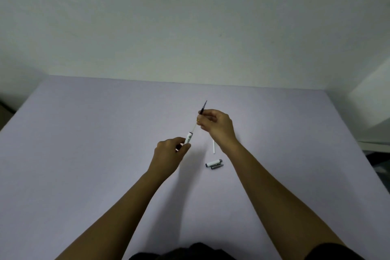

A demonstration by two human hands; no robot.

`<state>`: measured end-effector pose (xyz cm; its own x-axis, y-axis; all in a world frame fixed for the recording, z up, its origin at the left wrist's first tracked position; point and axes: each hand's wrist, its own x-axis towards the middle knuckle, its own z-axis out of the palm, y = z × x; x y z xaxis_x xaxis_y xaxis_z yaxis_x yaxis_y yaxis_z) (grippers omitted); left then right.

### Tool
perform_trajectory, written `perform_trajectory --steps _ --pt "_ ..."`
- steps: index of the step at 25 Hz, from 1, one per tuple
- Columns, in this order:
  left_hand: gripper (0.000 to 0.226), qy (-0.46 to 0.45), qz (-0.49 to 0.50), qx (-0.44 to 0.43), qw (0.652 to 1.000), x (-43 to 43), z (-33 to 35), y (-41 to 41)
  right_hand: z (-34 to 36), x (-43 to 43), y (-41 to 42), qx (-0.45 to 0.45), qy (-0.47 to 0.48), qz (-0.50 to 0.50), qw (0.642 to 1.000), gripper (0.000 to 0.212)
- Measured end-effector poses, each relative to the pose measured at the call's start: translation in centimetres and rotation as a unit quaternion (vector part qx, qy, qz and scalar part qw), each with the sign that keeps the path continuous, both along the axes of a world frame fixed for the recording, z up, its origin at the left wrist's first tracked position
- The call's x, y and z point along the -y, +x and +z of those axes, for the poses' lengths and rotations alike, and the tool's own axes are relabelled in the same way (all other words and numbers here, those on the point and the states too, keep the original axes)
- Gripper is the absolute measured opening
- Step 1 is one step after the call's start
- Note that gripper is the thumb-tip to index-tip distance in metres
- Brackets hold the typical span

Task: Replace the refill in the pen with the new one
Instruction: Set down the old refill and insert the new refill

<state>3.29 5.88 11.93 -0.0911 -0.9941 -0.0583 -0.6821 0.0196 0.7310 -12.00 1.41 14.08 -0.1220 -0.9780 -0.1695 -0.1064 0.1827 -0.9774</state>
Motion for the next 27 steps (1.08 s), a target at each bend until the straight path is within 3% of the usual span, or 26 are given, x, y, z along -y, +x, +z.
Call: perform_trajectory --steps 4,9,14,17,20,24,27 --pt "0.023 -0.016 0.016 -0.008 1.0 0.3 1.1 0.1 0.9 -0.8 0.3 -0.012 -0.011 0.057 0.998 0.022" --pt "0.015 -0.017 0.036 0.004 0.999 0.0 1.7 0.4 2.3 -0.6 0.3 -0.013 -0.03 0.053 0.998 0.017" --pt "0.017 -0.053 0.026 -0.001 0.998 -0.2 1.8 0.5 1.2 -0.1 -0.4 -0.076 -0.012 0.088 0.993 0.031" --pt "0.022 -0.048 0.033 -0.009 0.998 -0.1 1.4 0.7 0.3 0.0 -1.3 -0.058 -0.002 0.03 0.998 0.037" --pt "0.025 -0.047 0.032 -0.007 0.998 0.0 1.1 0.7 -2.1 -0.7 -3.1 -0.068 0.025 -0.077 0.994 0.02" --pt "0.025 -0.047 0.027 -0.005 0.998 0.4 0.6 0.5 -8.0 -2.9 -5.1 -0.183 0.106 -0.149 0.966 0.025" --pt "0.026 -0.037 0.014 0.004 0.999 0.7 -0.1 0.2 -12.3 -4.5 -6.3 -0.235 0.193 -0.125 0.944 0.026"
